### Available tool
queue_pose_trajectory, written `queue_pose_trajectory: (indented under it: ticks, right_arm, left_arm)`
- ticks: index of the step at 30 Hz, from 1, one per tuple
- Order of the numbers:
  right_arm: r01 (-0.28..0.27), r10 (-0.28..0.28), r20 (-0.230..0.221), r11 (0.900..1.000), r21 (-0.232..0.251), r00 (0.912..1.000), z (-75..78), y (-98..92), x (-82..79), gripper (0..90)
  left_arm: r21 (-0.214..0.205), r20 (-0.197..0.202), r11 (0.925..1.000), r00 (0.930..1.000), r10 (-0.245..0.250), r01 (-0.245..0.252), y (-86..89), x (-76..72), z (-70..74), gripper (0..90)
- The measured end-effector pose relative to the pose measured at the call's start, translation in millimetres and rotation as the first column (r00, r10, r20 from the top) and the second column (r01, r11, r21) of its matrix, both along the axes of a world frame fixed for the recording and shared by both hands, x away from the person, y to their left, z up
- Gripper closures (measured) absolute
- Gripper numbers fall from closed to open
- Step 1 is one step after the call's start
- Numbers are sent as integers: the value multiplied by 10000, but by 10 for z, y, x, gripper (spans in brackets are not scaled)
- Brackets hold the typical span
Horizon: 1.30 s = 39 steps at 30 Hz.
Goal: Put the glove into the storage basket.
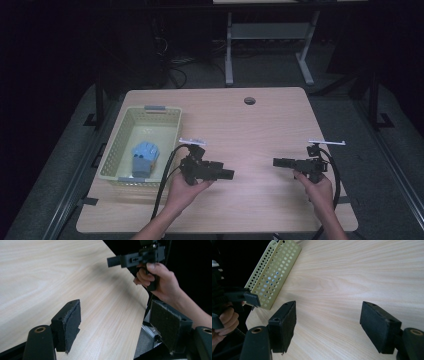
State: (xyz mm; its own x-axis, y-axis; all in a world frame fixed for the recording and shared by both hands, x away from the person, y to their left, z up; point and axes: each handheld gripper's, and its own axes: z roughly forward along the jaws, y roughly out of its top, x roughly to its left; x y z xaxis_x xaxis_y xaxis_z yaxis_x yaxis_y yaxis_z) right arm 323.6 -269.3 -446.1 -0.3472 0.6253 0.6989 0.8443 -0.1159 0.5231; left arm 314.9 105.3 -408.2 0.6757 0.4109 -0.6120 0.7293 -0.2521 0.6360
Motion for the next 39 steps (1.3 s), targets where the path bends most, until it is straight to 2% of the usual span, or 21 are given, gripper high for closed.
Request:
queue_pose_trajectory:
  ticks: [8, 19, 23, 30, 36, 39]
  right_arm:
    - [42, -42, -83, 10000, 4, 10000, -60, -94, -72, 284]
    - [5, -5, 65, 10000, 47, 10000, -126, -182, -179, 283]
    - [-11, 12, 149, 10000, -27, 9999, -134, -188, -225, 283]
    - [30, -31, 295, 10000, 11, 9996, -158, -203, -295, 282]
    - [-10, -1, 418, 9996, 273, 9991, -148, -204, -356, 278]
    - [-75, 58, 498, 9994, 336, 9987, -156, -205, -414, 272]
  left_arm:
    - [-53, -64, 9998, 9998, -206, 206, -69, -73, -137, 252]
    - [-18, -59, 9990, 9990, -450, 450, -91, -242, -338, 251]
    - [-7, 84, 9993, 9993, -365, 365, -69, -305, -410, 252]
    - [9, 98, 9991, 9990, -431, 431, -29, -372, -478, 251]
    - [-119, 359, 9995, 9989, -302, 307, 18, -435, -515, 250]
    - [7, 519, 9993, 9979, -385, 385, 21, -465, -509, 250]
